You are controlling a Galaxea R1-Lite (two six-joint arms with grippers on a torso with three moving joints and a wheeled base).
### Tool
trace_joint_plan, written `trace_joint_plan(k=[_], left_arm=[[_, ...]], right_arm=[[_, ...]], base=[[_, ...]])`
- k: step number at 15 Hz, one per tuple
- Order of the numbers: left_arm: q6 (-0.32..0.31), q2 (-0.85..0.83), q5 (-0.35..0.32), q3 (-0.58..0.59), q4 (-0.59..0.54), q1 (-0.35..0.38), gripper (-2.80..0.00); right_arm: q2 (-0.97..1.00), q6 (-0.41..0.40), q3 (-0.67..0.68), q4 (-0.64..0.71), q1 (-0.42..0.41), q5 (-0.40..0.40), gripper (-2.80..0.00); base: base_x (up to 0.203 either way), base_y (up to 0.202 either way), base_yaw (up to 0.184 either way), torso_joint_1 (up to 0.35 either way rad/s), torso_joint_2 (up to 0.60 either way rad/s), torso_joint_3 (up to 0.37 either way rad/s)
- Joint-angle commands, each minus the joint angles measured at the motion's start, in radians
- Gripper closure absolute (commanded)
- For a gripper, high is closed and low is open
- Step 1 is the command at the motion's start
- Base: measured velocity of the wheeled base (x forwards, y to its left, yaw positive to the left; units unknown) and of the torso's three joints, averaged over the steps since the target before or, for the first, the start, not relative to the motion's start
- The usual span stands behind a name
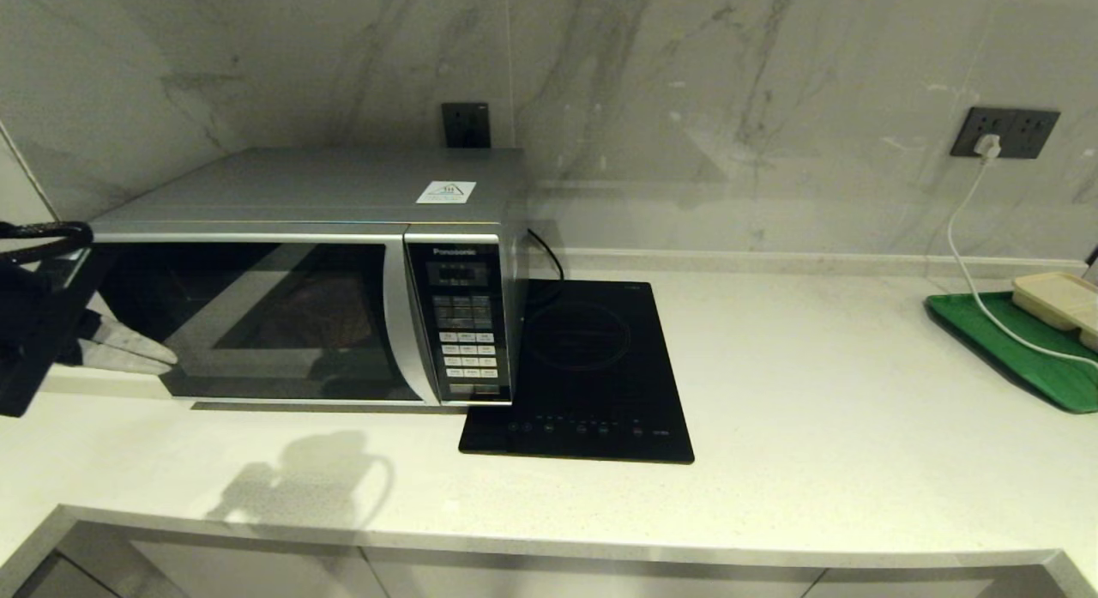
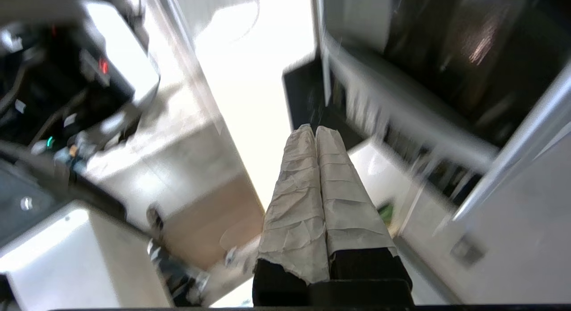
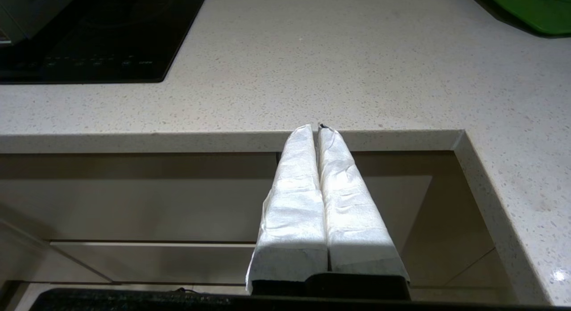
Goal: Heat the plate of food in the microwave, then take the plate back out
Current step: Close the microwave oven
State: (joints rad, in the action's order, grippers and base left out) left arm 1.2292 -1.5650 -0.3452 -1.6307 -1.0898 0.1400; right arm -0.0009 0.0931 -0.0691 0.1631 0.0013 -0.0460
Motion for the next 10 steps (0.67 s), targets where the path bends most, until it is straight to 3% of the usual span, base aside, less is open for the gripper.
trace_joint_plan(k=[1,3,5,8,10], left_arm=[[0.019,-0.005,-0.009,0.046,0.047,-0.153,0.00],[0.018,-0.061,-0.013,0.087,0.173,-0.258,0.00],[0.016,-0.131,-0.016,0.095,0.246,-0.301,0.00],[0.016,-0.087,-0.017,0.127,0.259,-0.355,0.00],[-0.009,-0.066,-0.012,0.163,0.260,-0.433,0.00]], right_arm=[[-0.001,0.001,0.000,0.001,0.000,0.000,0.00],[-0.001,0.001,0.000,0.001,0.000,0.000,0.00],[-0.001,0.001,0.000,0.001,0.000,0.000,0.00],[-0.001,0.001,0.000,0.001,0.000,0.000,0.00],[0.001,0.001,0.000,0.001,0.000,0.000,0.00]], base=[[0.000,0.000,0.000,0.000,0.00,0.000],[0.000,0.000,0.000,0.000,0.00,0.000],[0.000,0.000,0.000,0.000,0.00,0.000],[0.000,0.000,0.000,0.000,0.00,0.000],[0.000,0.000,0.000,0.000,0.00,0.000]])
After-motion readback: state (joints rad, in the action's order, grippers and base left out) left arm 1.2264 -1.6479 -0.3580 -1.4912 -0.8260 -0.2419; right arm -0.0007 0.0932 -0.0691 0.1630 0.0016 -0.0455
